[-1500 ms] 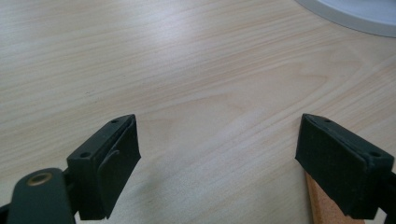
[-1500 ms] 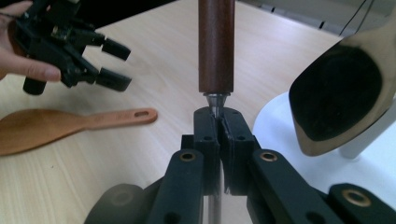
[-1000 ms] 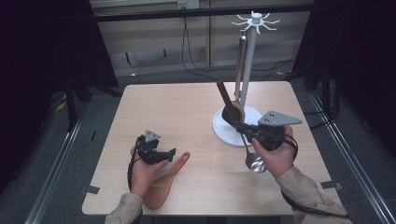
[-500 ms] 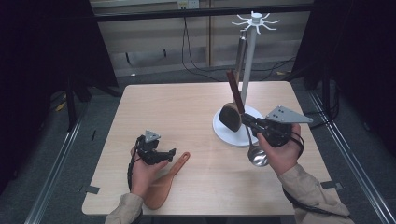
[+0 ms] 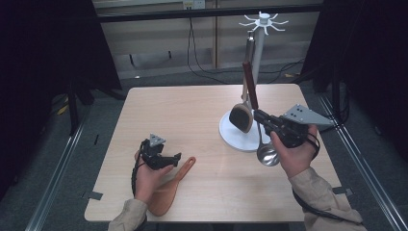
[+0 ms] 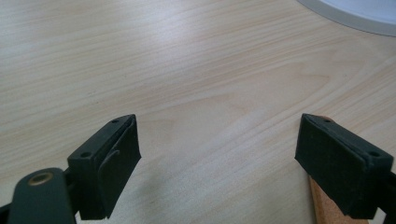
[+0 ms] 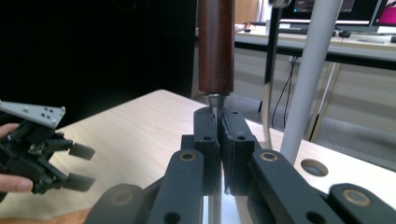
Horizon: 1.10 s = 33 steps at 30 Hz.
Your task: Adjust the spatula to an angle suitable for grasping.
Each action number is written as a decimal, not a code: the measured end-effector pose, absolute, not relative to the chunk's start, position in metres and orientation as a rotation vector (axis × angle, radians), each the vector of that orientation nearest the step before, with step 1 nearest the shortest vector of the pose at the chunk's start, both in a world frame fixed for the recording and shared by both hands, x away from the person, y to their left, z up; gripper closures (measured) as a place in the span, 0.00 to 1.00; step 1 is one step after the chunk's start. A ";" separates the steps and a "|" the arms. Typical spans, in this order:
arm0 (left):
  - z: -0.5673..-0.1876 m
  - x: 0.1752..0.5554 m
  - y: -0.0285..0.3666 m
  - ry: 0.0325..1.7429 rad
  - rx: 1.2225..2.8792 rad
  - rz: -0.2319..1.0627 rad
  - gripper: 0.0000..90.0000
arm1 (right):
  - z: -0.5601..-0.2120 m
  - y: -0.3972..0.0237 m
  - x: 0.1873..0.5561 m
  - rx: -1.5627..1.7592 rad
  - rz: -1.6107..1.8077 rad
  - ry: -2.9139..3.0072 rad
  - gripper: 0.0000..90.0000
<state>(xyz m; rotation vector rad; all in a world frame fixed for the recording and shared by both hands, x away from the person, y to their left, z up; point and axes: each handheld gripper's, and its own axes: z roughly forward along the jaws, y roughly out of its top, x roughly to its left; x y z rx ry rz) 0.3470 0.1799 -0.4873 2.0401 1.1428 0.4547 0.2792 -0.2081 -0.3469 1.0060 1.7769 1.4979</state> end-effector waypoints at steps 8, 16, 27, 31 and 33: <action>-0.487 0.348 0.179 1.133 2.046 0.453 0.15 | -0.334 -0.208 0.281 1.013 1.573 1.627 0.97; -0.486 0.348 0.179 1.137 2.025 0.443 0.15 | -0.328 -0.201 0.285 1.037 1.604 1.540 0.97; -0.487 0.349 0.181 1.140 2.034 0.444 0.15 | -0.324 -0.206 0.292 1.042 1.566 1.448 0.97; -0.487 0.349 0.180 1.140 2.030 0.443 0.15 | -0.317 -0.207 0.294 1.043 1.545 1.433 0.97; -0.487 0.348 0.180 1.138 2.030 0.440 0.15 | -0.316 -0.207 0.296 1.042 1.535 1.426 0.97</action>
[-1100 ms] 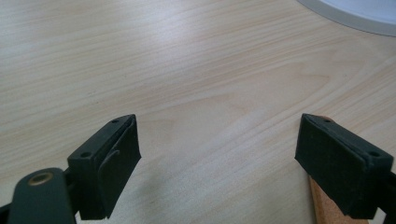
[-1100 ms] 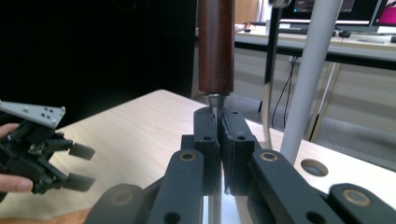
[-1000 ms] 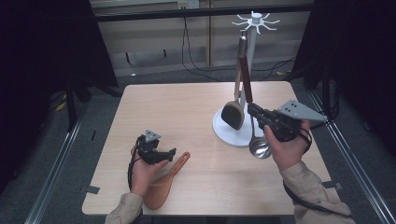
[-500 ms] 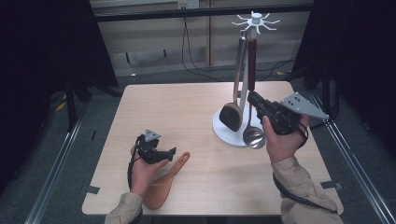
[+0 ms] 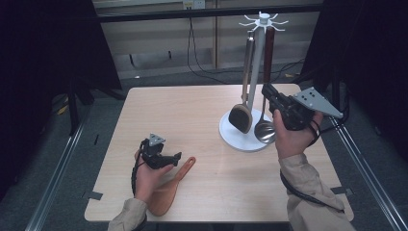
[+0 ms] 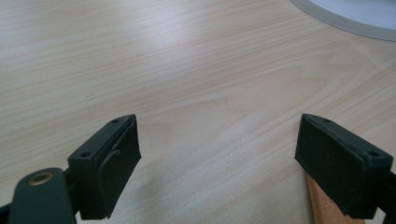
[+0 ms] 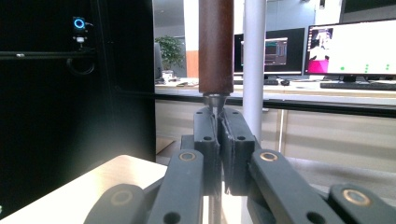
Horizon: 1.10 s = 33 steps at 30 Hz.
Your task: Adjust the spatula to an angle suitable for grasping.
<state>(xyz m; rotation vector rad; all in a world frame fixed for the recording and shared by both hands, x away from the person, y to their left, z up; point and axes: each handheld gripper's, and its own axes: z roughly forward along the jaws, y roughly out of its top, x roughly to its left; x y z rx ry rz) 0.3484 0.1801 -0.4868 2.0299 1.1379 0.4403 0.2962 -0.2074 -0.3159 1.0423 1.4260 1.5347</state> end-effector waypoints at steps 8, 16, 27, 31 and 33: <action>-0.488 0.349 0.180 1.142 2.029 0.439 0.15 | -0.315 -0.205 0.303 1.047 1.494 1.412 0.97; -0.489 0.349 0.180 1.134 2.044 0.436 0.15 | -0.314 -0.205 0.307 1.053 1.458 1.418 0.96; -0.489 0.349 0.179 1.133 2.047 0.436 0.16 | -0.316 -0.206 0.313 1.081 1.436 1.422 0.96; -0.490 0.349 0.180 1.133 2.046 0.437 0.16 | -0.317 -0.204 0.315 1.088 1.421 1.421 0.97; -0.490 0.349 0.180 1.131 2.044 0.436 0.16 | -0.317 -0.203 0.316 1.094 1.421 1.415 0.96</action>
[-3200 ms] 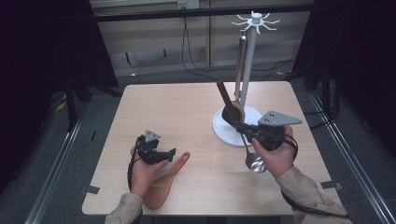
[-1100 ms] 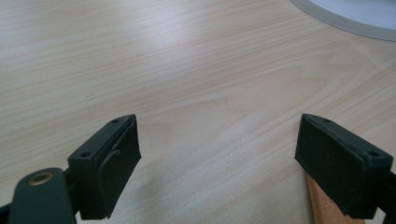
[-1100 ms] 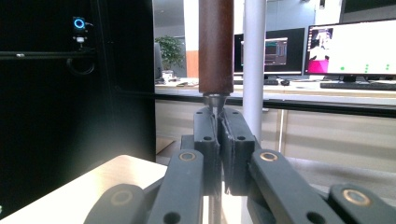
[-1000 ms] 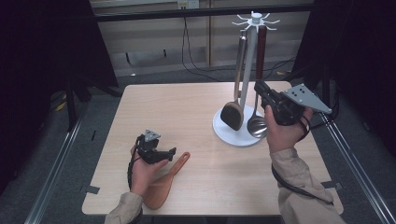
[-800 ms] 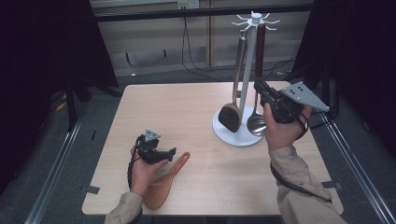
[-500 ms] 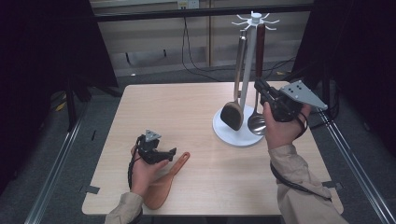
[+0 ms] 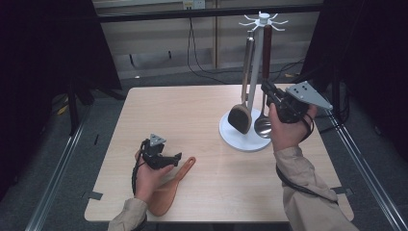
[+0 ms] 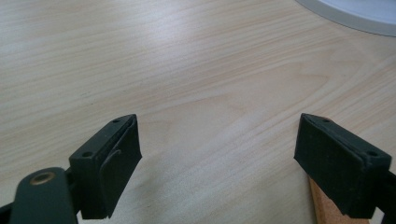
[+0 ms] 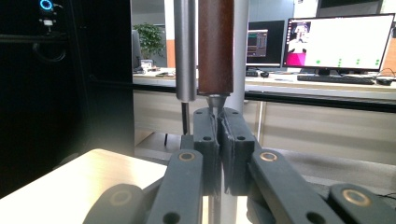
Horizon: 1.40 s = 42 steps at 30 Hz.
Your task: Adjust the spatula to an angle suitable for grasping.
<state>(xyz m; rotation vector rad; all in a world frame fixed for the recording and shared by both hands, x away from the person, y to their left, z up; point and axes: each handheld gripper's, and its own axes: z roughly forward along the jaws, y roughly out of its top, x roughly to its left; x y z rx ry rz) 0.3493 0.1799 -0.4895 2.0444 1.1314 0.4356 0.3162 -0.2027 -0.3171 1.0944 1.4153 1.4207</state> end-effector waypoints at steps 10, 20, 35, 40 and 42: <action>-0.489 0.349 0.180 1.135 2.030 0.436 0.16 | -0.314 -0.198 0.323 1.110 1.404 1.404 0.97; -0.489 0.349 0.180 1.130 2.032 0.442 0.16 | -0.316 -0.197 0.331 1.123 1.385 1.423 0.96; -0.488 0.349 0.181 1.131 2.031 0.443 0.16 | -0.323 -0.200 0.333 1.086 1.390 1.394 0.94; -0.489 0.349 0.181 1.132 2.038 0.441 0.16 | -0.320 -0.202 0.331 1.059 1.414 1.364 0.92; -0.489 0.349 0.181 1.132 2.034 0.440 0.16 | -0.317 -0.204 0.330 1.024 1.447 1.362 1.00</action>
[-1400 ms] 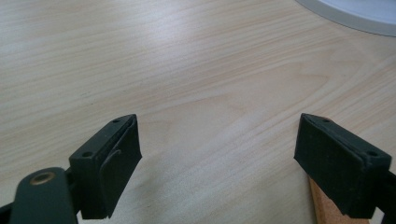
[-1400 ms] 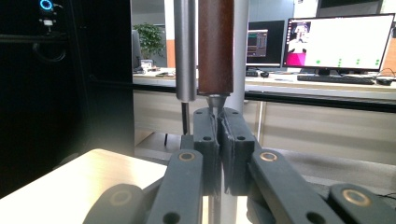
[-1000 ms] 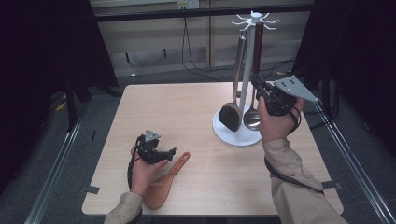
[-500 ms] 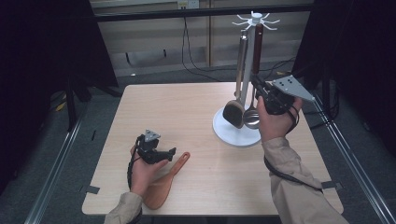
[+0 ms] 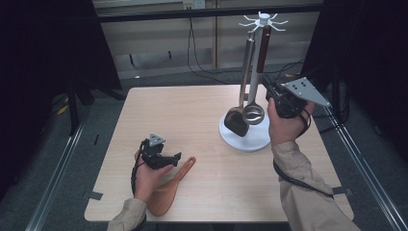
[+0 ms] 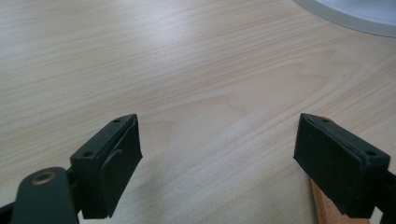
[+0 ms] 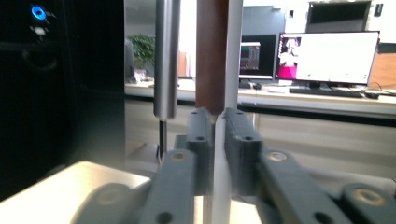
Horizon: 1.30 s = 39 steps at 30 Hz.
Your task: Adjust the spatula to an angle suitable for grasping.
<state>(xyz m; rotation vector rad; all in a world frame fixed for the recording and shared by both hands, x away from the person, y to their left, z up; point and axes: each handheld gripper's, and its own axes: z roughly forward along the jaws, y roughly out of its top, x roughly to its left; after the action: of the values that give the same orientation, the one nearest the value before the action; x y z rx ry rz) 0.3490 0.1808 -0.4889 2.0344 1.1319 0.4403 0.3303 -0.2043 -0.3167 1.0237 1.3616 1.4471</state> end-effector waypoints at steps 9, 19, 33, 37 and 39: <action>-0.488 0.349 0.183 1.127 2.036 0.439 0.16 | -0.303 -0.207 0.330 0.923 1.488 1.223 1.00; -0.489 0.349 0.182 1.149 2.016 0.405 0.14 | -0.294 -0.211 0.335 0.891 1.497 1.176 1.00; -0.488 0.351 0.180 1.151 1.995 0.379 0.10 | -0.275 -0.216 0.339 0.869 1.529 1.128 1.00; -0.489 0.352 0.179 1.144 2.011 0.382 0.09 | -0.270 -0.216 0.340 0.866 1.533 1.120 1.00; -0.489 0.352 0.178 1.149 1.998 0.382 0.08 | -0.267 -0.216 0.342 0.869 1.538 1.117 1.00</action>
<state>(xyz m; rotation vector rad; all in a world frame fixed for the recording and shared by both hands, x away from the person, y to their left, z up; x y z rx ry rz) 0.3524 0.1782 -0.4890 1.9980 1.1487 0.3825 0.3424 -0.2164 -0.2671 0.8687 1.1172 1.5381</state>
